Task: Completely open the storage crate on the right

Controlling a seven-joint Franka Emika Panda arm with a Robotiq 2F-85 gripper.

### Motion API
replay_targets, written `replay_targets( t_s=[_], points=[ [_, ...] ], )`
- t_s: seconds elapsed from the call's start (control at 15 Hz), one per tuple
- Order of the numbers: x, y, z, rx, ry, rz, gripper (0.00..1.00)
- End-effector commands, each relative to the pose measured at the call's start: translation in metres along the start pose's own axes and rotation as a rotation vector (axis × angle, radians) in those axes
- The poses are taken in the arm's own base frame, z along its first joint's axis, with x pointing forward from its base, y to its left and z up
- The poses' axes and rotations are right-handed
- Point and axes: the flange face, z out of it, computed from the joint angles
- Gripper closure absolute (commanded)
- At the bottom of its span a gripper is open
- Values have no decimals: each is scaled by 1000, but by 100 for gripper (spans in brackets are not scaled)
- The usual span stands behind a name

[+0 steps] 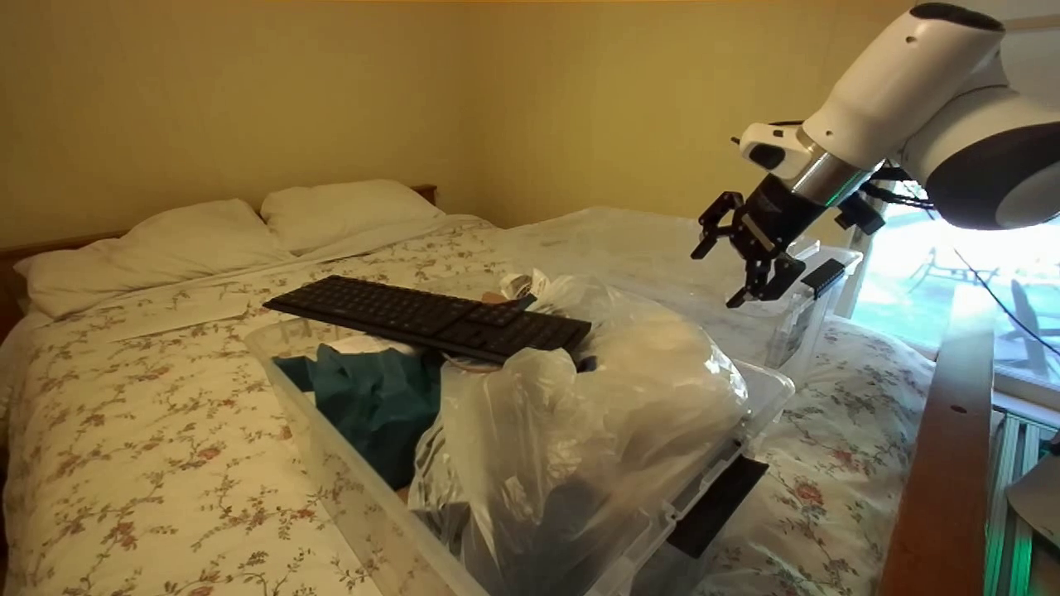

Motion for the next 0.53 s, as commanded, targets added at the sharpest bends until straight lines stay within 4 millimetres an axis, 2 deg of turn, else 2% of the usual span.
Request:
replay_targets(
  t_s=[0.0,0.27,0.33,0.47],
  points=[
    [-13,1,17,-63,-85,-8,0],
    [-17,-1,26,-164,-116,32,0],
    [-16,-4,26,-176,-116,53,25],
    [-11,-6,25,-193,-105,102,34]
  ],
)
